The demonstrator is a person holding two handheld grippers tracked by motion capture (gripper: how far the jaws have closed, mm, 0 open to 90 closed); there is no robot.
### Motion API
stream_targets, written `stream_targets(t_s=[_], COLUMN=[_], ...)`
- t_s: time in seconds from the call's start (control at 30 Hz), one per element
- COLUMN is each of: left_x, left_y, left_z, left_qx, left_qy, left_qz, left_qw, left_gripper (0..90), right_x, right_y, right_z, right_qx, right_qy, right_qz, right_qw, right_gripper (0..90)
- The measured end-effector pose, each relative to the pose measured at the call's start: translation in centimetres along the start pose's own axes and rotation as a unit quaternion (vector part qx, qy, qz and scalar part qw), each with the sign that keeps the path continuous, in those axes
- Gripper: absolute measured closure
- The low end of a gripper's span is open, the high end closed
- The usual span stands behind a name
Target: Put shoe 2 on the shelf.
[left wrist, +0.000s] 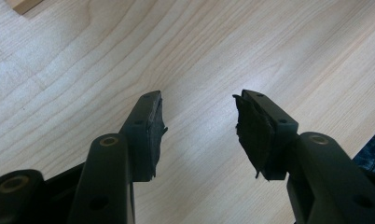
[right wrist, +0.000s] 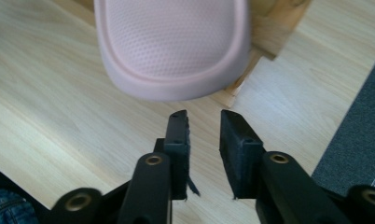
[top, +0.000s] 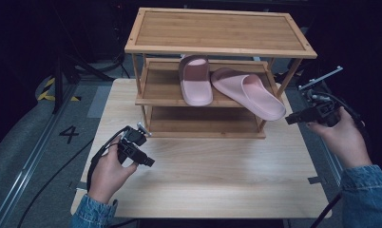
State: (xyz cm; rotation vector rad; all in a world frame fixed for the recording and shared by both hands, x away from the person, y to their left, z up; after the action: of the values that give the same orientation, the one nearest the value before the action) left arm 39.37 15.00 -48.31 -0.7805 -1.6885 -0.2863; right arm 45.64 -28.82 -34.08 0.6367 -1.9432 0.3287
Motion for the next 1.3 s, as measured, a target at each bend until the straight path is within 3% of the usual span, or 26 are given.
stream_targets(t_s=[0.63,0.97,1.3], left_x=[0.7,1.0,1.6], left_y=[0.7,0.9,1.2], left_z=[1.9,2.7,3.8], left_qx=[0.023,0.033,0.045], left_qy=[-0.006,-0.012,-0.016], left_qz=[-0.004,-0.008,-0.010], left_qw=[0.9997,0.9993,0.9988], left_gripper=[50.7,50.7,50.7], right_x=[-2.5,-3.8,-5.2], right_y=[3.9,5.9,8.9], right_z=[-2.9,-5.0,-7.6], right_qx=[0.040,0.066,0.099], right_qy=[0.012,0.009,0.007], right_qz=[-0.021,-0.031,-0.045], right_qw=[0.9989,0.9973,0.9941], right_gripper=[79.2,82.3,86.1])
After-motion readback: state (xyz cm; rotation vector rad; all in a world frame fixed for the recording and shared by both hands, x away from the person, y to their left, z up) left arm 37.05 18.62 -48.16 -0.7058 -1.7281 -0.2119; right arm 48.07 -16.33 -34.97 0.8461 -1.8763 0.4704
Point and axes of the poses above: each handheld gripper's, and its own axes: x roughly backward along the jaws, z roughly out of its underside, y roughly to its left, the point moved 10 cm from there along -x, roughly forward along the jaws
